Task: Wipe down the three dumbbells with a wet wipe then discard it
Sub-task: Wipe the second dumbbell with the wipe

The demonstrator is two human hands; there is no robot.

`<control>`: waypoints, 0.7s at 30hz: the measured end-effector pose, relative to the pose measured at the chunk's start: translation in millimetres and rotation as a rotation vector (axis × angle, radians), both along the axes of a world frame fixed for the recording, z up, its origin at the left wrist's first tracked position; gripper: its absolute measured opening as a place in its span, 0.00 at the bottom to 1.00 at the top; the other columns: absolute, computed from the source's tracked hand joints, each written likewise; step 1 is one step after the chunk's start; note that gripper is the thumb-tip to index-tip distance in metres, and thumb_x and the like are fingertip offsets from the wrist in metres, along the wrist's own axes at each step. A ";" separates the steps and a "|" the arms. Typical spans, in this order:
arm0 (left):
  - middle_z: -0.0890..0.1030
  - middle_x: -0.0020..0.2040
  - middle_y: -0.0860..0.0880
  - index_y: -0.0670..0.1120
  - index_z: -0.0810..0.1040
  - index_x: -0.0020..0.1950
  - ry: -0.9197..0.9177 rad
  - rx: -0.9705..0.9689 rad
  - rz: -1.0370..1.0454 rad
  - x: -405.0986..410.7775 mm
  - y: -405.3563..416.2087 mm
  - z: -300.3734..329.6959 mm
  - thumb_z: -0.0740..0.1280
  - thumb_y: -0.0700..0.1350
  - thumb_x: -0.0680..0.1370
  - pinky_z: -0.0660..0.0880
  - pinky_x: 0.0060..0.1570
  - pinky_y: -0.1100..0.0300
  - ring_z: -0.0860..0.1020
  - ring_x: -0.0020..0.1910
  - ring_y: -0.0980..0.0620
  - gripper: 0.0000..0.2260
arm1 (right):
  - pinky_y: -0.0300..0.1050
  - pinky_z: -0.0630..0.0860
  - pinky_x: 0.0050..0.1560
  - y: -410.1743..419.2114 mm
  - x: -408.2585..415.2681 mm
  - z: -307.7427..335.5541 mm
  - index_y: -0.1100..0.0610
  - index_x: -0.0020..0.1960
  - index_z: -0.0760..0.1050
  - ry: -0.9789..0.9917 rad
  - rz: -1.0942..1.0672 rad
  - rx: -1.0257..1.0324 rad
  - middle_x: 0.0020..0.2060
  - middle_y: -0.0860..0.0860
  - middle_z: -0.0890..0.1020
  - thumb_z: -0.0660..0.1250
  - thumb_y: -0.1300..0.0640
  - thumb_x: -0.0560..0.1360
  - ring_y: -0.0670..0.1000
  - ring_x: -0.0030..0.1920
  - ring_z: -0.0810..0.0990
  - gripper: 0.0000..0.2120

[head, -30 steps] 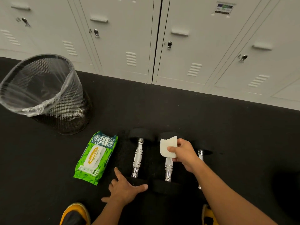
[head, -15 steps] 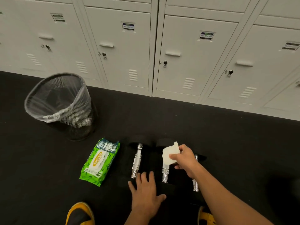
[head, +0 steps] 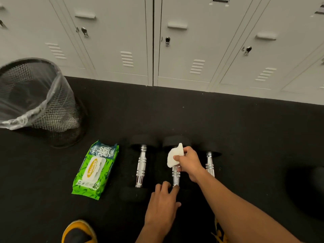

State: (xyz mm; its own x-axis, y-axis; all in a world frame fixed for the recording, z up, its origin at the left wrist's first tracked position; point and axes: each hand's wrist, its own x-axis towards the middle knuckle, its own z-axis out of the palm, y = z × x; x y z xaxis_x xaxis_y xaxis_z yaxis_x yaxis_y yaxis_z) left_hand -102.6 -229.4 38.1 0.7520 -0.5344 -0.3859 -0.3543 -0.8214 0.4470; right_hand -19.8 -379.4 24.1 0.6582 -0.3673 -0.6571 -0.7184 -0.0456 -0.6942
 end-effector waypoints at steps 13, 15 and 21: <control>0.66 0.66 0.51 0.54 0.64 0.72 0.027 -0.011 -0.083 5.6 -15.7 -10.3 0.67 0.51 0.78 0.68 0.63 0.54 0.65 0.64 0.50 0.23 | 0.56 0.84 0.42 -11.3 6.3 -38.7 0.56 0.59 0.68 0.113 -0.058 -0.236 0.57 0.59 0.77 0.75 0.60 0.71 0.61 0.51 0.83 0.21; 0.66 0.66 0.51 0.54 0.65 0.71 0.024 -0.012 -0.071 4.5 -17.0 -9.9 0.67 0.50 0.78 0.69 0.62 0.54 0.66 0.63 0.50 0.23 | 0.59 0.83 0.46 -12.7 4.1 -39.4 0.56 0.61 0.66 0.149 -0.049 -0.259 0.57 0.60 0.77 0.76 0.57 0.70 0.61 0.50 0.83 0.26; 0.65 0.66 0.54 0.55 0.64 0.71 0.039 -0.071 0.013 -2.0 -15.7 -8.5 0.67 0.48 0.79 0.67 0.64 0.58 0.64 0.64 0.53 0.23 | 0.48 0.74 0.53 -21.5 -10.9 -28.7 0.59 0.67 0.61 0.161 -0.044 -0.314 0.65 0.59 0.68 0.76 0.50 0.71 0.60 0.61 0.74 0.34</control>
